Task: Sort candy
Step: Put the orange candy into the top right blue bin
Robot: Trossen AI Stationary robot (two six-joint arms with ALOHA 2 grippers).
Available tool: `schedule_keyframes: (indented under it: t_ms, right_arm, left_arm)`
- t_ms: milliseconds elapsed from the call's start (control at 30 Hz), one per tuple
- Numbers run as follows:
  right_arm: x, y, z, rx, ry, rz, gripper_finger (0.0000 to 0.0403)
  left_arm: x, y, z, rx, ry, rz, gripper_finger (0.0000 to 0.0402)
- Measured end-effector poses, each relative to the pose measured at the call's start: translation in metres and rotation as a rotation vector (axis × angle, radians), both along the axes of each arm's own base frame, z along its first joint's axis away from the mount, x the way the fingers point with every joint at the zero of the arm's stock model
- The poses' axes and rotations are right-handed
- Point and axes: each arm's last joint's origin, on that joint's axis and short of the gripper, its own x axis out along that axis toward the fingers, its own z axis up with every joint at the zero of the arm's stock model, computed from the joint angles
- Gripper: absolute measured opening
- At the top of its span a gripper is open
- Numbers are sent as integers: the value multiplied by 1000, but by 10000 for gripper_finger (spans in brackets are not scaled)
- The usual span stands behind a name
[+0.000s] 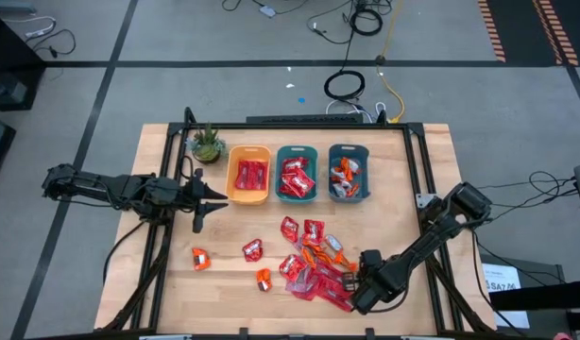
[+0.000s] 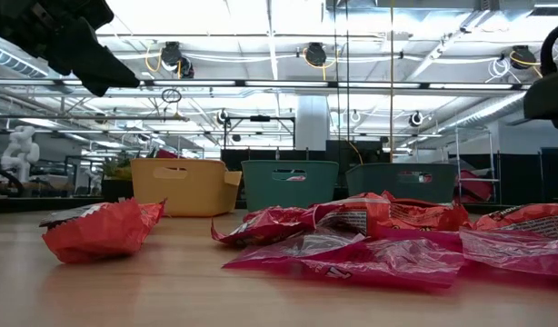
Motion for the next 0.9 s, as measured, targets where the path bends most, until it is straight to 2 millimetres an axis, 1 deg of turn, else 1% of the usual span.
schedule_keyframes:
  t_ms: [33, 100, 233, 333, 433, 500, 600, 767, 900]
  right_arm:
    - [-2, -1, 3, -6, 3, 8, 29]
    - [-6, -6, 11, -32, 5, 12, 17]
    - [-14, -18, 41, -50, -48, 6, 36]
    - [-22, -35, 66, -113, -108, -6, 32]
    - [-27, -59, 91, -216, -219, -3, 14]
    - [-27, -76, 106, -279, -286, 14, 12]
    - [-25, -107, 127, -365, -370, 40, 12]
    - [-19, -161, 150, -466, -411, 113, 12]
    - [-5, -205, 160, -527, -443, 208, 12]
  left_arm:
    - [0, 0, 0, -1, 0, -2, 105]
    - [0, -1, 0, -9, 1, -21, 105]
    - [0, -1, 0, -15, 2, -35, 105]
    - [0, -1, 0, -15, 3, -35, 105]
    - [0, -1, 0, -15, 3, -35, 105]
    - [0, -1, 0, -15, 3, -36, 105]
    - [0, -1, 0, -15, 3, -37, 105]
    - [0, -1, 0, -16, 3, -37, 105]
    - [0, -1, 0, -15, 3, -37, 105]
